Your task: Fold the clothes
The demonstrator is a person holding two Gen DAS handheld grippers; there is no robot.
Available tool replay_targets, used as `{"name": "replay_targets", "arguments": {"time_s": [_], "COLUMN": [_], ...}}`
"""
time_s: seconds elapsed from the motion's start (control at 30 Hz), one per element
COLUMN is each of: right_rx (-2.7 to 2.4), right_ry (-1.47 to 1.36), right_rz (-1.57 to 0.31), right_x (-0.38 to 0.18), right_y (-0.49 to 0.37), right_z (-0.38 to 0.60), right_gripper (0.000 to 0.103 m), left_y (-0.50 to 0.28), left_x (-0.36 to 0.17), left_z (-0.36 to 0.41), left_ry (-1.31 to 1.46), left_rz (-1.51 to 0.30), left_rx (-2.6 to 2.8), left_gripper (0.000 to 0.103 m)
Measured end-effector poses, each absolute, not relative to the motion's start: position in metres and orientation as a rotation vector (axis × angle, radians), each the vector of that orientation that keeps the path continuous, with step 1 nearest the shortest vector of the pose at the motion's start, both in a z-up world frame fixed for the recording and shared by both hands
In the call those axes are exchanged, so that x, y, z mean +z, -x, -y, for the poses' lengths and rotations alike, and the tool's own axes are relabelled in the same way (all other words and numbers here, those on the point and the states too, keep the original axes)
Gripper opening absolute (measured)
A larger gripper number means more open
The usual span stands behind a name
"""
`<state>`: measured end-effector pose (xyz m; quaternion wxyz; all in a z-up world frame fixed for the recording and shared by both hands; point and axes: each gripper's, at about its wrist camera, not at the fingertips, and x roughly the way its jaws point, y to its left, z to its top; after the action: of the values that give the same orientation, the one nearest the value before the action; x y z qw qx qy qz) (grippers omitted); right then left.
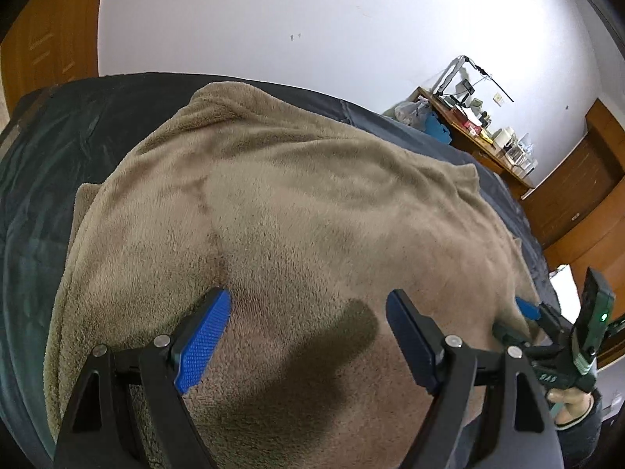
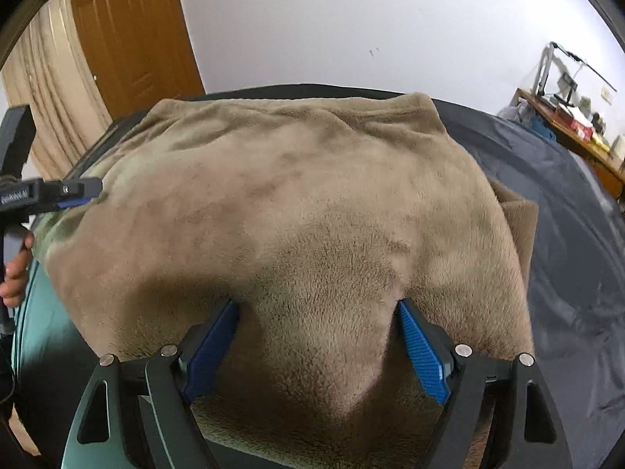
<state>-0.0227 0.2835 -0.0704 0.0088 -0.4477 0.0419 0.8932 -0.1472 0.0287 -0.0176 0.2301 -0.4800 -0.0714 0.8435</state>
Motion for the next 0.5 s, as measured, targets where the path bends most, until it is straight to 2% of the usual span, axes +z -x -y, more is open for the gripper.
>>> {"name": "replay_targets", "arguments": {"time_s": [0.17,0.37,0.5], "right_rx": [2.801,2.799,2.803], "right_ry": [1.348,1.279,1.258], "right_rz": [-0.109,-0.28,-0.265], "right_x": [-0.073,-0.054,-0.051], "right_y": [0.02,0.004,-0.015], "right_z": [-0.278,-0.29,-0.29], "right_gripper": [0.087,0.087,0.087], "left_y": [0.14,0.112,0.099], "left_x": [-0.018,0.003,-0.002], "left_z": [-0.039,-0.041,-0.051], "left_ry": [1.296,1.233,1.22], "left_rz": [0.083,0.037,-0.02], "left_rx": [2.363,2.38,2.343], "left_gripper": [0.085,0.085,0.085]}}
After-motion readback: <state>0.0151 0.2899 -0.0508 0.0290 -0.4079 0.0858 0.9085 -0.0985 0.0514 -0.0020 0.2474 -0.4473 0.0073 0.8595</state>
